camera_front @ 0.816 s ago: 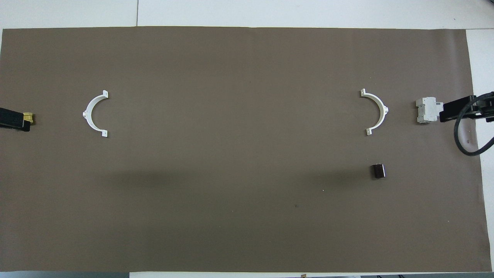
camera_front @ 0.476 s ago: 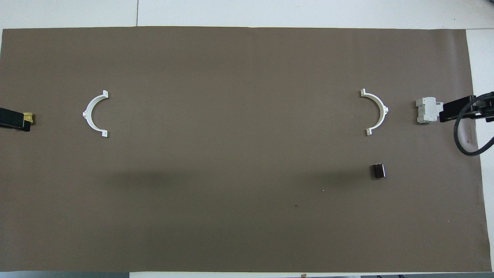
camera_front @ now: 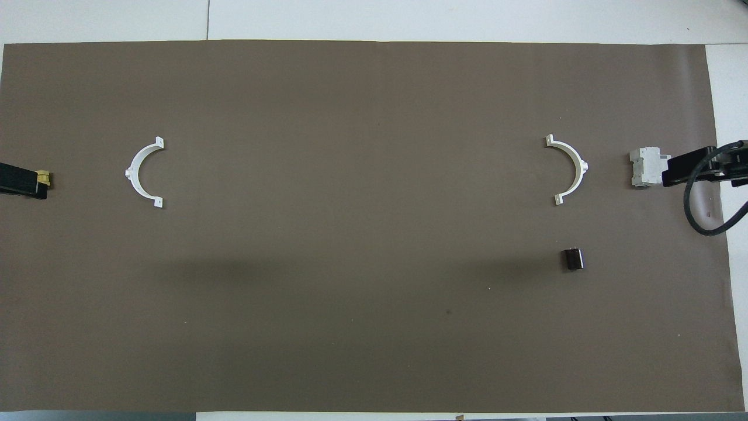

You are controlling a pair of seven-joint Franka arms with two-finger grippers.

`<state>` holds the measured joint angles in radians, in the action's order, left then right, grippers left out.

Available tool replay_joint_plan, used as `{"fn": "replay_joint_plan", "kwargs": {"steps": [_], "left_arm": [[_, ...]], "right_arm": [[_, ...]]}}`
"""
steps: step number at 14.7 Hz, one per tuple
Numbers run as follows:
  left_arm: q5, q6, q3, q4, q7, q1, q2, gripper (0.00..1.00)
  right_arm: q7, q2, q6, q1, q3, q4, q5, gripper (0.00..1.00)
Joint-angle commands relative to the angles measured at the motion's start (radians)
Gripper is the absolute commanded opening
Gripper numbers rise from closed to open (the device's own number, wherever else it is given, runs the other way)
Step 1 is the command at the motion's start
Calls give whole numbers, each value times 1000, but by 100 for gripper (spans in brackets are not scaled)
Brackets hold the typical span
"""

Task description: Assemble drain pipe with both arms

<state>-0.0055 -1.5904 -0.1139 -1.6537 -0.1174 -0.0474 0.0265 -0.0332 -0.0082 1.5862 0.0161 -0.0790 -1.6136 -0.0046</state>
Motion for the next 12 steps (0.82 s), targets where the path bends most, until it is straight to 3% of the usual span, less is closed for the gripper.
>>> {"fn": "replay_joint_plan", "kwargs": {"steps": [1, 6, 8, 12], "left_arm": [[-4, -48, -6, -49, -7, -9, 26, 100], [1, -207, -6, -176, -11, -8, 50, 100], [1, -314, -6, -234, -11, -2, 46, 100], [2, -509, -6, -301, -13, 3, -49, 99]], "right_arm": [[-57, -23, 148, -8, 2, -109, 22, 100], [-132, 213, 414, -2, 5, -114, 26, 100], [-178, 276, 556, -2, 7, -170, 26, 100], [-231, 410, 667, -15, 10, -186, 28, 97]]}}
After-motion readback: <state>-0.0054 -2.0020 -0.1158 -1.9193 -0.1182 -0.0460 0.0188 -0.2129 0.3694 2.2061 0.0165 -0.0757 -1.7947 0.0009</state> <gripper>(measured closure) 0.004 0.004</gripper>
